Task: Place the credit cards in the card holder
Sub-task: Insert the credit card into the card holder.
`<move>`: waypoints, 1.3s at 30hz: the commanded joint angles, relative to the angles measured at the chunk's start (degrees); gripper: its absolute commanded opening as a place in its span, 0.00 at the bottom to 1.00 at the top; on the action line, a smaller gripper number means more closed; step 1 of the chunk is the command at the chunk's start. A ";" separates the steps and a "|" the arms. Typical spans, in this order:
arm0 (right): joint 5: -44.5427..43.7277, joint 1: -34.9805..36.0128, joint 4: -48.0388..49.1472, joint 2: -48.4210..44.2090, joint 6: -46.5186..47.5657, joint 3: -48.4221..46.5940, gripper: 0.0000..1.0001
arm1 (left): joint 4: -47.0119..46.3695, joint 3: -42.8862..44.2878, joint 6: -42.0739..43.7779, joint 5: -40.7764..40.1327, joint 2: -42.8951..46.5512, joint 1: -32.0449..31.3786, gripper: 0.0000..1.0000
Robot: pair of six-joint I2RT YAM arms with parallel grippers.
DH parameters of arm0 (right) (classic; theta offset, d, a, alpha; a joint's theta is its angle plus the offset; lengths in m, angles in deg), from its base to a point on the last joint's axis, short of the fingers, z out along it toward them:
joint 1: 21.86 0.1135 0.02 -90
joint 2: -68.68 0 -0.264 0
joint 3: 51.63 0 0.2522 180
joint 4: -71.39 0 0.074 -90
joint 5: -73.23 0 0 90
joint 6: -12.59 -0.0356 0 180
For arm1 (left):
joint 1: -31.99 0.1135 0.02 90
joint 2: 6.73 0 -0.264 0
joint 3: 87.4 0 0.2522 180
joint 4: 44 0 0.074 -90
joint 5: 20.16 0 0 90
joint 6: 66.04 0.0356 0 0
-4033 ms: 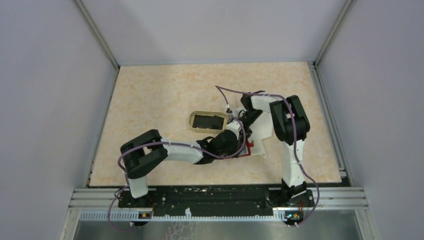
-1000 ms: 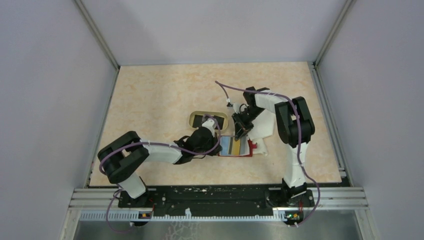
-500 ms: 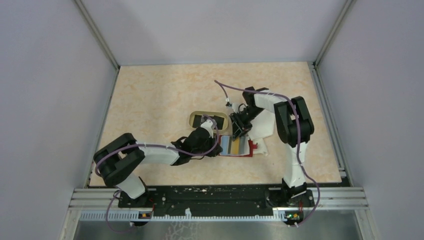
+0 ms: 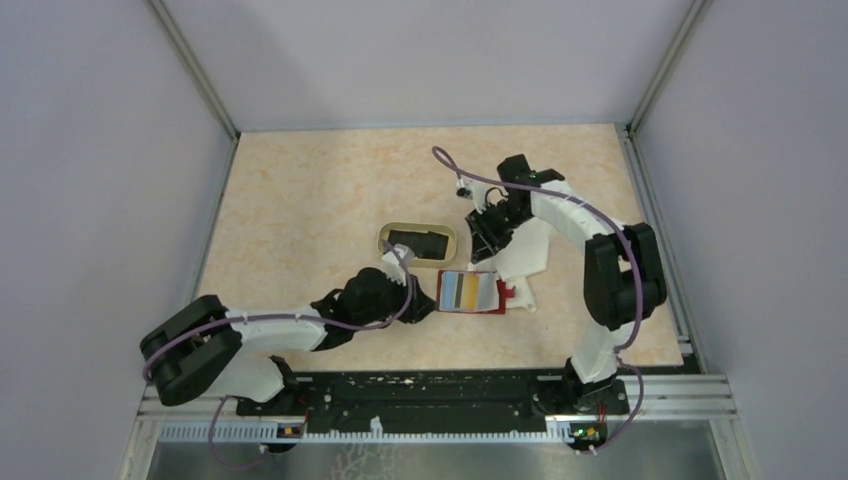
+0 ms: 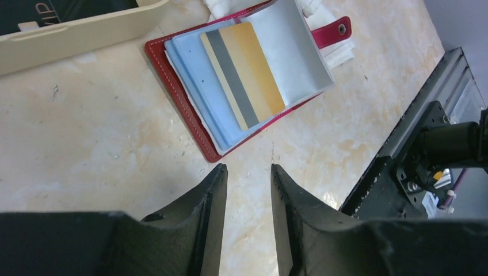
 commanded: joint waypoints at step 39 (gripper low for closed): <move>-15.30 14.55 26.79 -14.65 49.82 30.40 0.00 | -9.88 -0.33 -3.57 -5.85 -14.28 0.42 0.30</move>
